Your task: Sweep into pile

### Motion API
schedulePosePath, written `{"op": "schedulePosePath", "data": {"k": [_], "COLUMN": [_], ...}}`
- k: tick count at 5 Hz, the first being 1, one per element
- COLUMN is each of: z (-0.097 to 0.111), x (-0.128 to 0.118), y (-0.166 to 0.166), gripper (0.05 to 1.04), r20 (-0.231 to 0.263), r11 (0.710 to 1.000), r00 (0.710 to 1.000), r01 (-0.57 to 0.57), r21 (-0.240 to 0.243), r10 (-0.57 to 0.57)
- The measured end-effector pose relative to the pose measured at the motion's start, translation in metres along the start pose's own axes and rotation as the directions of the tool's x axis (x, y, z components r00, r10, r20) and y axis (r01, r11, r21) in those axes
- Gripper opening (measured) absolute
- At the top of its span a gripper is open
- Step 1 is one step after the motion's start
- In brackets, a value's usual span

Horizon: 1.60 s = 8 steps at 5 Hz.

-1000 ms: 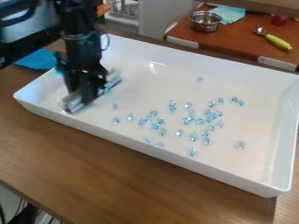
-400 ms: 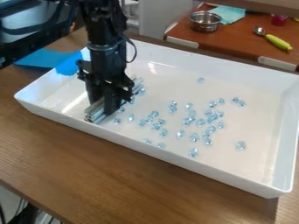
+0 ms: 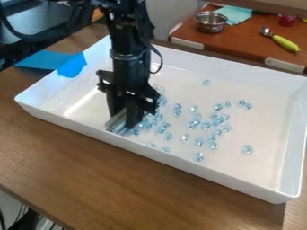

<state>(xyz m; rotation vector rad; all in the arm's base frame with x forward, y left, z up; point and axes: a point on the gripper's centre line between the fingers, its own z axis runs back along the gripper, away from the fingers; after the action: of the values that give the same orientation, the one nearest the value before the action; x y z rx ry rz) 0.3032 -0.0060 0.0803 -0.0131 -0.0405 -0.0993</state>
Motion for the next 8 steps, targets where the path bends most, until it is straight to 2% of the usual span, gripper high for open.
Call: {"op": "schedulePosePath", "data": {"k": [1, 2, 3, 5, 7, 8], "z": [0.0, 0.0, 0.0, -0.001, 0.001, 0.008], "x": [0.001, 0.001, 0.002, 0.0, 0.007, 0.01], "y": [-0.029, -0.037, -0.064, -0.101, -0.145, -0.16], "gripper": [0.373, 0.373, 0.373, 0.373, 0.373, 0.373], "r20": [-0.015, -0.024, -0.014, -0.011, -0.058, -0.078], "r11": [1.0, 0.999, 0.998, 0.997, 0.991, 0.986], "r00": [1.0, 1.0, 1.0, 1.0, 0.998, 0.997], "r01": [0.008, -0.017, 0.025, 0.028, -0.005, -0.027], "r21": [-0.02, -0.031, -0.048, -0.074, -0.133, -0.163], "r10": [-0.008, 0.016, -0.026, -0.029, -0.003, 0.014]}}
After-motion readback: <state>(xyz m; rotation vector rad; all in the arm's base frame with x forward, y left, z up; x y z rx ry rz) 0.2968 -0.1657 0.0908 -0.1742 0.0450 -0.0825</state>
